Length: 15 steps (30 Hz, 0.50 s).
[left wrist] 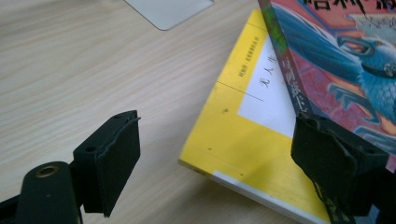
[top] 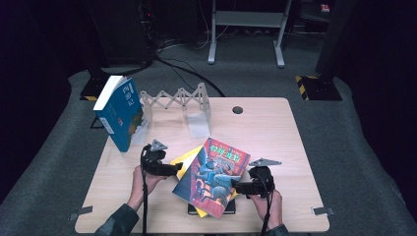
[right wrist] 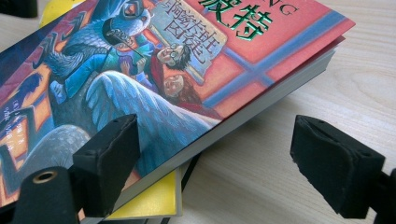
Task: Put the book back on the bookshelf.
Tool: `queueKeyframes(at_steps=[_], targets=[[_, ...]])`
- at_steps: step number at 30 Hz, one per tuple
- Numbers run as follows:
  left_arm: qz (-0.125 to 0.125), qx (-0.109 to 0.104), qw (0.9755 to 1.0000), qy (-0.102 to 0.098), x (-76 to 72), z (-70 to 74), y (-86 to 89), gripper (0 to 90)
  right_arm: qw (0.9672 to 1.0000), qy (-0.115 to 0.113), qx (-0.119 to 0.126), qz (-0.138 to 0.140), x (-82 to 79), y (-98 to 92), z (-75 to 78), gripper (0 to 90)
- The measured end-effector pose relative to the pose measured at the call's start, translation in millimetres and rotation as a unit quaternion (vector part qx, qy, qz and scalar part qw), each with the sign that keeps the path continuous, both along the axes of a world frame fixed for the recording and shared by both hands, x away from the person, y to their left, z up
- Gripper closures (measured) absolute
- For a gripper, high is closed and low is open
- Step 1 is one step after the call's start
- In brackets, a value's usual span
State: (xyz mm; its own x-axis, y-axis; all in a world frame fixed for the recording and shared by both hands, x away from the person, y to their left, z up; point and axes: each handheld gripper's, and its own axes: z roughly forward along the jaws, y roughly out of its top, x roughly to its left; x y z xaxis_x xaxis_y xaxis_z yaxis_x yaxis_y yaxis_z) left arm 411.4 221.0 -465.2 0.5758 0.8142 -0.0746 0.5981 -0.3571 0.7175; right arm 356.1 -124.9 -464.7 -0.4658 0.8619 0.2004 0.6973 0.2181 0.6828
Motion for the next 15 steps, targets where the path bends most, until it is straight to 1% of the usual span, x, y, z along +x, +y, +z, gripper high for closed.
queueKeyframes(at_steps=[2, 4, 5, 7, 8, 9, 10, 11, 13, 14, 15], targets=[[-0.006, 0.009, 0.9999, 0.004, -0.9, -3.1, -5.4, 15.6, 1.0, 0.004, 0.004, 0.0, 0.3, 0.5, 0.0, 18.2], [-0.009, 0.01, 0.9999, 0.004, -1.5, -4.6, -7.7, 15.5, 0.9999, 0.005, 0.012, 0.008, 1.6, 1.2, 0.0, 22.4], [0.002, 0.011, 0.9999, -0.002, -4.3, -7.7, -12.9, 16.4, 0.9998, 0.009, 0.016, 0.006, 1.6, 2.6, 0.3, 24.0], [0.001, 0.011, 0.9999, 0.0, -5.3, -9.3, -12.0, 16.7, 0.9996, 0.011, 0.024, 0.014, 3.4, 4.1, 0.2, 28.2], [-0.002, 0.012, 0.9999, 0.006, -5.5, -9.4, -10.3, 16.7, 0.9994, 0.009, 0.026, 0.018, 4.6, 4.9, -0.2, 29.5], [-0.002, 0.012, 0.9999, 0.006, -5.5, -9.4, -10.3, 16.6, 0.9994, 0.009, 0.026, 0.018, 4.6, 4.9, -0.2, 29.5], [0.001, 0.005, 1.0, 0.008, -6.4, -10.4, -9.3, 16.5, 0.9994, 0.011, 0.027, 0.02, 6.2, 7.6, 0.2, 30.2], [0.0, 0.004, 0.9999, 0.012, -7.0, -10.1, -8.6, 16.5, 0.9994, 0.014, 0.024, 0.019, 6.7, 8.8, 1.1, 30.1], [-0.004, 0.004, 0.9998, 0.018, -7.7, -9.8, -7.5, 16.5, 0.9994, 0.012, 0.021, 0.024, 8.8, 9.2, 1.2, 30.2], [-0.01, 0.008, 0.9997, 0.019, -7.6, -9.5, -6.1, 16.5, 0.9994, 0.011, 0.021, 0.025, 9.4, 9.5, 1.1, 30.2], [-0.005, 0.003, 0.9998, 0.022, -8.1, -10.0, -6.3, 16.6, 0.9993, 0.016, 0.022, 0.024, 9.3, 9.6, 1.5, 30.3]])
